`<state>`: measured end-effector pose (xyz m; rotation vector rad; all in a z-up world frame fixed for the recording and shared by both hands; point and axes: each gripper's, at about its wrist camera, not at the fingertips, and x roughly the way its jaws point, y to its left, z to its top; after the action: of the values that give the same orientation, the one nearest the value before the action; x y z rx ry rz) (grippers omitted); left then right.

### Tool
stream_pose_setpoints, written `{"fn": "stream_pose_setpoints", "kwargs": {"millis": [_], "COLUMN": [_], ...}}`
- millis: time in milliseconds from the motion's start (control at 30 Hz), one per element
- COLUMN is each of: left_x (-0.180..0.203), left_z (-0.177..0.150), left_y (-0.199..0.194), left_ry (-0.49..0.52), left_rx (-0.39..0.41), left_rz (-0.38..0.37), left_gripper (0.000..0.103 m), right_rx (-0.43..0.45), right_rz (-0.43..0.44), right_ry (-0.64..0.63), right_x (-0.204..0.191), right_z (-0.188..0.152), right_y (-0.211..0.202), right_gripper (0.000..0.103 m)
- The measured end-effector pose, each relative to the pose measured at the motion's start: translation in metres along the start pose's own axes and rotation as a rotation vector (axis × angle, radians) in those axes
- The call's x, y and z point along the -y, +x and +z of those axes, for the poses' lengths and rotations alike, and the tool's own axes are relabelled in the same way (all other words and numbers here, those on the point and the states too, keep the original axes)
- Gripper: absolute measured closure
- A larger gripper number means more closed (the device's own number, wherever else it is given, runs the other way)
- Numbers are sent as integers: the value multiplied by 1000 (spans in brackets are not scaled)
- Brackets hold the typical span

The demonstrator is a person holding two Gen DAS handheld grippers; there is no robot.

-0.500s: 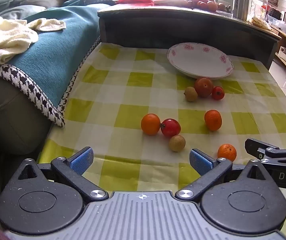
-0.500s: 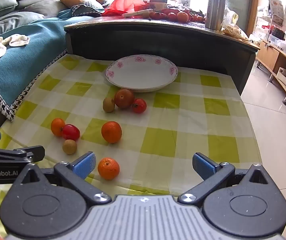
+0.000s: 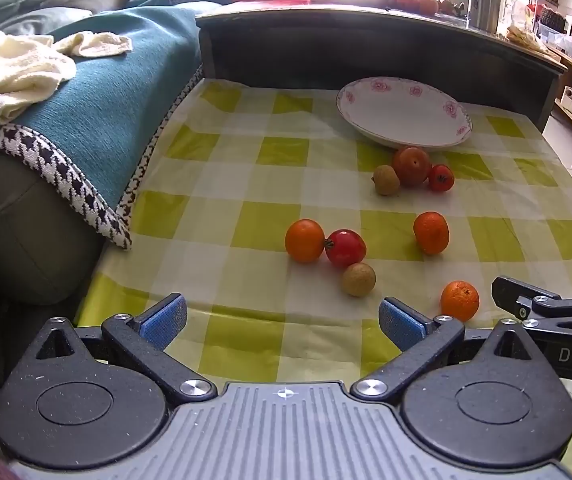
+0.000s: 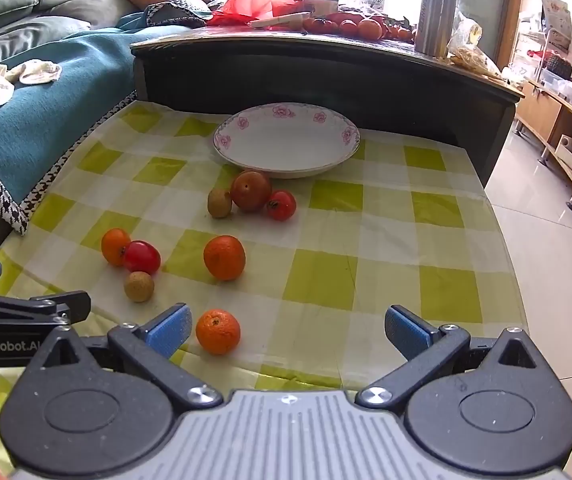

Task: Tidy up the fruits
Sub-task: 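Grasp the small mandarin with the right tool while the left tool reaches toward a brown kiwi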

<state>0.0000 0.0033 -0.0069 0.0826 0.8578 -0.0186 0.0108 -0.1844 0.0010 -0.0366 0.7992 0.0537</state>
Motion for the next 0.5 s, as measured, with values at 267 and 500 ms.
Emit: {"fn": "stream_pose_setpoints", "kwargs": {"millis": [267, 500], "left_x": [-2, -2], "left_z": [0, 2], "left_y": [-1, -1], "left_ry": [2, 4], "left_rx": [0, -4], "left_rz": [5, 8], "left_gripper": [0, 0], "right_rx": [-5, -7], "right_rz": [3, 17], "right_ry": [-4, -7], "right_x": [-1, -2], "right_z": [-1, -2], "right_y": [1, 2], "right_gripper": [0, 0]}}
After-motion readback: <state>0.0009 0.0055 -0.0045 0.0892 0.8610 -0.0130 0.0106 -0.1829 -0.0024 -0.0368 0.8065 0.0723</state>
